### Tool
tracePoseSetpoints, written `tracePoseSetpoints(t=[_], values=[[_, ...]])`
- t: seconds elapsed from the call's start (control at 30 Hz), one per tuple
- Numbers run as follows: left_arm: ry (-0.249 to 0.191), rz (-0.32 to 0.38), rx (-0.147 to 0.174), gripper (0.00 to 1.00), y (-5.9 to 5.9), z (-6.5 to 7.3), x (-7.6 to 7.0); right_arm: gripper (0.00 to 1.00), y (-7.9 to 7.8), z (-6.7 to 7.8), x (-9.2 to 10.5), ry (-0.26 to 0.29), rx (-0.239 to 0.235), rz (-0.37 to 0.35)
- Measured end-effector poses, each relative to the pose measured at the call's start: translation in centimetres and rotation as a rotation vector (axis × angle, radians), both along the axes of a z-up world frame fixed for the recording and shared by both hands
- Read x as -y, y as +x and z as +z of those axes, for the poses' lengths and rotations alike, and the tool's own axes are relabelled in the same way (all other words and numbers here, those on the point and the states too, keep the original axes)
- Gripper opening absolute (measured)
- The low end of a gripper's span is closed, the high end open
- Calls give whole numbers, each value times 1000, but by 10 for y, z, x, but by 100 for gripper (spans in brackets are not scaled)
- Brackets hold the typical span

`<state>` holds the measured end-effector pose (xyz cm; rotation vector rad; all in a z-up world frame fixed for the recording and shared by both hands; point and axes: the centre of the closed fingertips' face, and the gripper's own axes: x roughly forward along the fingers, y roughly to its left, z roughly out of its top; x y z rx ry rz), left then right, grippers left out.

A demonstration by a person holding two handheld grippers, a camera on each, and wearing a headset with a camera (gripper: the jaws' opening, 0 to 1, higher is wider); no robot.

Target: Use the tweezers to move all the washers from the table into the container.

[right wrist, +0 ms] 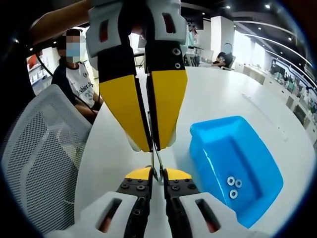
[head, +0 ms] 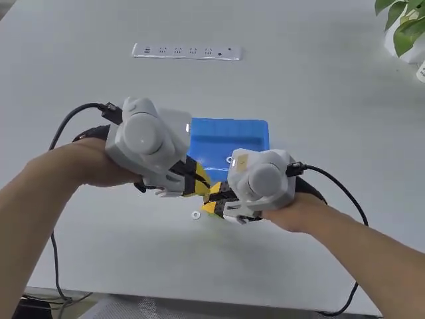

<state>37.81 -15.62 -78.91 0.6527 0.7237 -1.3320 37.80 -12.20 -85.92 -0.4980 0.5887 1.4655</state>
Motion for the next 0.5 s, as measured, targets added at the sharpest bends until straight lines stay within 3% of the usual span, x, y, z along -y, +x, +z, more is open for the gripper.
tracePoseSetpoints(t=[0.23,0.5], values=[[2,-1,2,5,-1,1,-1,8,0,0,0,4,-12,-7],[2,-3,0,5,-1,1,-1,11,-1,0,-1,0,15,20]])
